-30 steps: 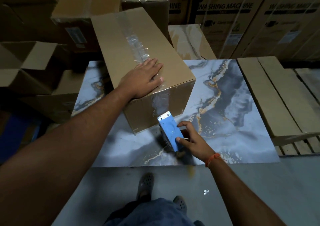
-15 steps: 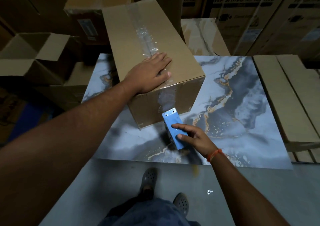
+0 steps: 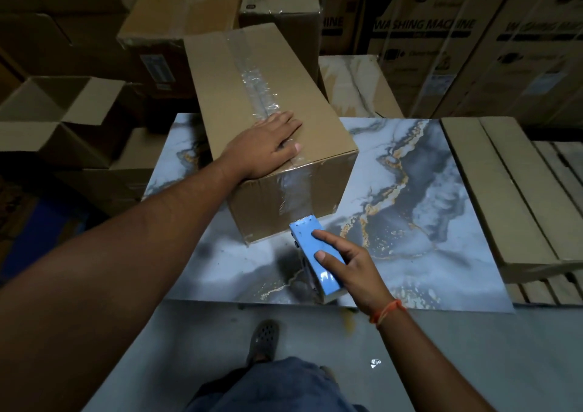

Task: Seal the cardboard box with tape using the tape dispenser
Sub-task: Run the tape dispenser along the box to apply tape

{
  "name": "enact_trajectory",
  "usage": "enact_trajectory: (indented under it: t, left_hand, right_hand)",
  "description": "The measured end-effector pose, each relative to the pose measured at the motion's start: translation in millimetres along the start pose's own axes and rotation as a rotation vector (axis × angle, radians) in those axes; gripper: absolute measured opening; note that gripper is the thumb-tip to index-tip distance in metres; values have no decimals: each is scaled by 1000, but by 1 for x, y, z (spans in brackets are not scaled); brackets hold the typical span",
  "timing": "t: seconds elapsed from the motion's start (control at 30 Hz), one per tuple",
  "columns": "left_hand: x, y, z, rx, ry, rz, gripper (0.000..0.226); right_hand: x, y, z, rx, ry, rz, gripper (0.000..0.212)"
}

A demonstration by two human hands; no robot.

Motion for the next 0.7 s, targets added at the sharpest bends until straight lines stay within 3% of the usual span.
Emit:
enact_trajectory:
  t: [0.3, 0.7]
  left_hand:
    - [0, 0, 0, -26, -24, -6, 68]
    - [-5, -2, -3, -49, -31, -10, 66]
  right_hand:
    - [13, -1, -1, 42, -25, -21, 41]
    - [10, 4, -11, 114, 105, 55, 30]
Point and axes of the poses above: each hand's wrist, its own x-axis away from the middle knuckle, its own z-axis out of the back of the hand, y = z × x, the point moved 3 cm from there along -x, towards the middle knuckle, and after that the axes turned 8 degrees about z, right-handed, at the moved point
